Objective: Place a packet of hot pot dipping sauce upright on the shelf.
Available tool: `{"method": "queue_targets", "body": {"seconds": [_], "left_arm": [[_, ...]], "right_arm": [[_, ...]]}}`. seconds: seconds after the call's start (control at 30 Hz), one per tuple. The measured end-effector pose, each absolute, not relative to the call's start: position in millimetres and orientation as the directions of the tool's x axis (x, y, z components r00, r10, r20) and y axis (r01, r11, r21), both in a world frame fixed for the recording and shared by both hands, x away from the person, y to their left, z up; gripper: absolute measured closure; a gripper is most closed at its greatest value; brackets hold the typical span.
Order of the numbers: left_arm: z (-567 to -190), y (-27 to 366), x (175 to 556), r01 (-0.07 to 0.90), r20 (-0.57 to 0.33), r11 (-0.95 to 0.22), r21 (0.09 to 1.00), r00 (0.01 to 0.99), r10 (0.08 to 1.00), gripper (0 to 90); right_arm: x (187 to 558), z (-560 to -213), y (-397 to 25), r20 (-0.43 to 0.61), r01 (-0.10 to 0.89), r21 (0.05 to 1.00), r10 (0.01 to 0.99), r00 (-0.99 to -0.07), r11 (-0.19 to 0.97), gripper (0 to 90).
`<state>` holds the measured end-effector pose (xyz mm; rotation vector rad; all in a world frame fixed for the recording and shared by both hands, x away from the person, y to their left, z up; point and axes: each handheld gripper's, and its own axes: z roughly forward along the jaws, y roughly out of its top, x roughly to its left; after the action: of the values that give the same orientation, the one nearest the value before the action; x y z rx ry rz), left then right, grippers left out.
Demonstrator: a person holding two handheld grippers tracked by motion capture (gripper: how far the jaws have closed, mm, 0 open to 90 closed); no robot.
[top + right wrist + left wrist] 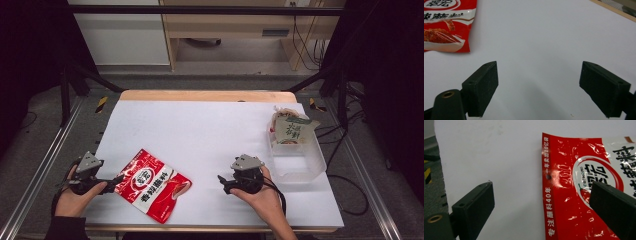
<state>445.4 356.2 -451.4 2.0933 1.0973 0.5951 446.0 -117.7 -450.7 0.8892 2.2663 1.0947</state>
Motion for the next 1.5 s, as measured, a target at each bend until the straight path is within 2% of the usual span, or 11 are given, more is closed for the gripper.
{"method": "queue_targets", "body": {"seconds": [0.63,0.87,1.5], "left_arm": [[-464,349,438,0.580,0.036,-0.450,0.679,0.586,0.810,12.1],[-467,351,435,0.606,-0.001,-0.428,0.671,0.578,0.816,14.7],[-469,350,434,0.639,-0.079,-0.404,0.655,0.589,0.804,27.0]], "right_arm": [[447,-459,-113,-0.172,0.353,0.766,0.701,-0.692,0.537,15.8],[447,-460,-112,-0.178,0.352,0.759,0.695,-0.697,0.547,15.8],[447,-461,-112,-0.186,0.348,0.752,0.687,-0.703,0.560,15.7]]}}
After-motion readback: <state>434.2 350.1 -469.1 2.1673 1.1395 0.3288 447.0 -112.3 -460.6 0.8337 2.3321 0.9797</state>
